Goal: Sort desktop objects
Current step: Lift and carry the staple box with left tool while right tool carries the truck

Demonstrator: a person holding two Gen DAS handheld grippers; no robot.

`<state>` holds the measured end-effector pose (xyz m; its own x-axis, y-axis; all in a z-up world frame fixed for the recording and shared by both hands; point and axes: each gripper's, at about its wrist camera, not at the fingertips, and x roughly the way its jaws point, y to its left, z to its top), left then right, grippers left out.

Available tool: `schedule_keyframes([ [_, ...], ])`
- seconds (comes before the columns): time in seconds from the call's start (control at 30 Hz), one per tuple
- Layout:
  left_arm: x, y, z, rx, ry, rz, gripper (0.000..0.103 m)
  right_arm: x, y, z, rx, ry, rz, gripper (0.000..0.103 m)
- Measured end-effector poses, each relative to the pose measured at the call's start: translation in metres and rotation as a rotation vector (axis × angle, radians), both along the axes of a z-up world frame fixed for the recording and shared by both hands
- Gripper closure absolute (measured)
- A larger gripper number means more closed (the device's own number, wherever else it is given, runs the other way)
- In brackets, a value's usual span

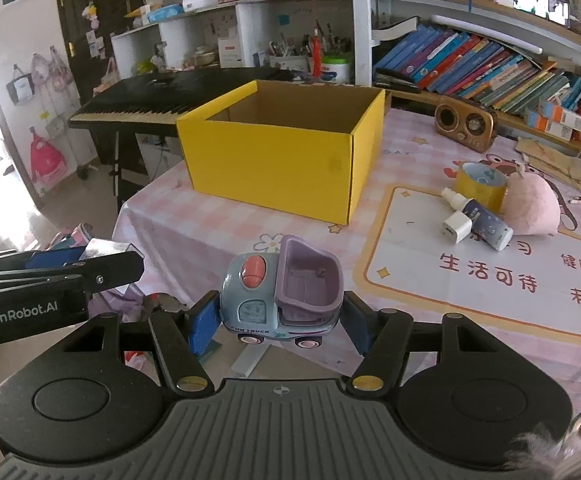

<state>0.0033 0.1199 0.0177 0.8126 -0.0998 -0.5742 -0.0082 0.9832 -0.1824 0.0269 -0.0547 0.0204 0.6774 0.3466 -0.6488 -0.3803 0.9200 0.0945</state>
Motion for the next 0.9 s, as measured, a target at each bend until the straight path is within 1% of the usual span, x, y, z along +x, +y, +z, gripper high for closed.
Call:
schedule_keyframes([
  [0.3,0.012,-0.002,-0.003,0.01,0.019,-0.007,0.051,0.011,-0.004,-0.006,0.008,0.027,-0.008,0.041],
  [0.53,0.032,-0.003,-0.004,0.014,0.028,-0.004,0.051,0.024,-0.002,-0.007,0.012,0.034,-0.002,0.041],
  [0.73,0.053,-0.004,-0.002,0.014,0.027,0.009,0.051,0.048,-0.004,-0.006,0.018,0.038,-0.003,0.041],
  [0.9,0.076,-0.003,0.003,0.017,0.008,0.021,0.051,0.074,-0.003,-0.003,0.019,0.025,0.016,0.041],
])
